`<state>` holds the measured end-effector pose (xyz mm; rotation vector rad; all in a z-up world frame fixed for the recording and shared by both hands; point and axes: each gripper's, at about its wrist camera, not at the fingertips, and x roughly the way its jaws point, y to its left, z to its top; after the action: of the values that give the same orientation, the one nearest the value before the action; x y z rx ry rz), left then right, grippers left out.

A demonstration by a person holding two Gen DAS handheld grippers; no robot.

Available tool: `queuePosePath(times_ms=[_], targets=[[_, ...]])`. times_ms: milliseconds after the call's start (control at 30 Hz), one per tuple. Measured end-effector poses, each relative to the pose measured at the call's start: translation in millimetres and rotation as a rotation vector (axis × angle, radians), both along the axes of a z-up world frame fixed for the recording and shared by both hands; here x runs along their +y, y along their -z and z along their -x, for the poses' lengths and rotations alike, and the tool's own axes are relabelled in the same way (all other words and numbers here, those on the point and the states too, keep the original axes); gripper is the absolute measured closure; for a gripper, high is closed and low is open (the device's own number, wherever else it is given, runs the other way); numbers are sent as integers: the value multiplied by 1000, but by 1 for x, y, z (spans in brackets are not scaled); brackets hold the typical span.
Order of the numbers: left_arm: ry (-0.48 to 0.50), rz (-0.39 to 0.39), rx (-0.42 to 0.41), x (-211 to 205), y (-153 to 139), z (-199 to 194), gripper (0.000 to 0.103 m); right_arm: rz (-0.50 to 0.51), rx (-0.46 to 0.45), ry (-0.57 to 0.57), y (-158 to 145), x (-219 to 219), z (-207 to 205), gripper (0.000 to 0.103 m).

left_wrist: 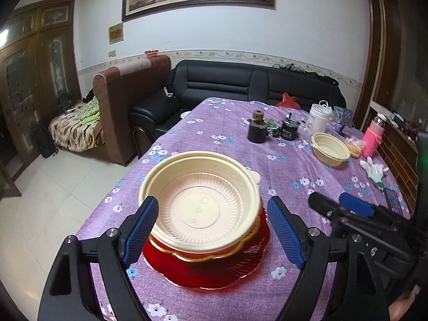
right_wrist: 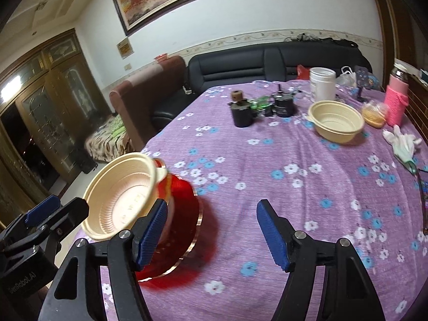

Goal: Organize plates and bowls
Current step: 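Move both grippers across the table to the second beige bowl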

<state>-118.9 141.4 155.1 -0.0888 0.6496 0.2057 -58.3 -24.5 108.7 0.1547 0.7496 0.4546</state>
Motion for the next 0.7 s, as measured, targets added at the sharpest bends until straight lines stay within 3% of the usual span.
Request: queuePosePath(times_ms=[700], targets=[[136,-96,44,-82,4,-26,17,15,-11,195,-1,-126,-13,28]])
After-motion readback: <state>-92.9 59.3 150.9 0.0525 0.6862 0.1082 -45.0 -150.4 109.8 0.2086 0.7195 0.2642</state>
